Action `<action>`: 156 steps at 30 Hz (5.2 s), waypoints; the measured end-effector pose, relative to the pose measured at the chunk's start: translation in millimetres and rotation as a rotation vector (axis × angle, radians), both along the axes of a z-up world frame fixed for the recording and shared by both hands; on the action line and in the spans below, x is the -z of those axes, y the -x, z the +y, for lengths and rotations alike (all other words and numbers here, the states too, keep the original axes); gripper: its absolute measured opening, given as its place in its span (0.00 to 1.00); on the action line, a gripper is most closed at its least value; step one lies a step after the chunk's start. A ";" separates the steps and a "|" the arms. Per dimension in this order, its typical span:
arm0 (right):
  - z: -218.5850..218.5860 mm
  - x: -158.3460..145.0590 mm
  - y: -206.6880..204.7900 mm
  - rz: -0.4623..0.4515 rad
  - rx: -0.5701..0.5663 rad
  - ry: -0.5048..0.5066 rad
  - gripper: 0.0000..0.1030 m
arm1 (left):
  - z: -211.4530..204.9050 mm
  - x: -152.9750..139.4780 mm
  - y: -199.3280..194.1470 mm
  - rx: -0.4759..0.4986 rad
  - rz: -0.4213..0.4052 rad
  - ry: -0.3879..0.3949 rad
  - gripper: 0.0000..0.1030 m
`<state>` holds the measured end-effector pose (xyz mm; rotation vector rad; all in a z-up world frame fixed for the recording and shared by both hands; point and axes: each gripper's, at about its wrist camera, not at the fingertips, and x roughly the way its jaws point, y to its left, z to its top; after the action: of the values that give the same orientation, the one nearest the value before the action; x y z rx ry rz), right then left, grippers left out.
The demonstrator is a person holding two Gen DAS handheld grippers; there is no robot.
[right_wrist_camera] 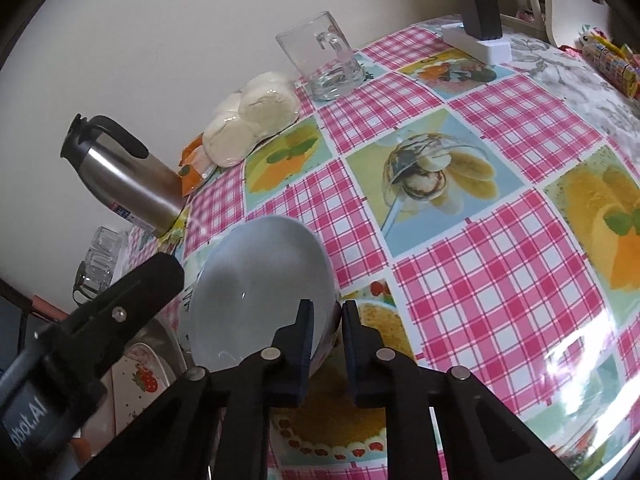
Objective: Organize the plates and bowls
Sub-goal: 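Close both grippers together on the rim of the round white bowl, then lift the round bowl with both grippers and carry it to the basin, then lower the round bowl into the square bowl with both grippers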
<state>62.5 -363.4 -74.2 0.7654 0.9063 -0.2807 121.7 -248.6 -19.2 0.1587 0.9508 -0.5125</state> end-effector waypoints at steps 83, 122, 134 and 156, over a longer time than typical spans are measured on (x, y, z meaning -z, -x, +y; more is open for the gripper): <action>54.0 -122.5 19.3 -0.190 -0.070 0.087 0.15 | 92.0 -86.5 9.9 -0.046 -0.010 0.201 0.23; 175.1 -113.7 -28.6 -0.041 -0.302 0.211 0.17 | 210.3 -56.1 -10.0 -0.256 0.157 0.246 0.24; 181.4 -102.9 -34.0 0.026 -0.336 0.236 0.19 | 208.8 -43.2 -13.6 -0.266 0.190 0.218 0.24; 182.2 -102.3 -34.8 0.011 -0.370 0.177 0.32 | 209.7 -38.6 -16.8 -0.312 0.144 0.162 0.24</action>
<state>97.4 -181.1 28.2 0.4223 0.9994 -0.0378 138.6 -38.9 19.4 -0.1733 1.0468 -0.3124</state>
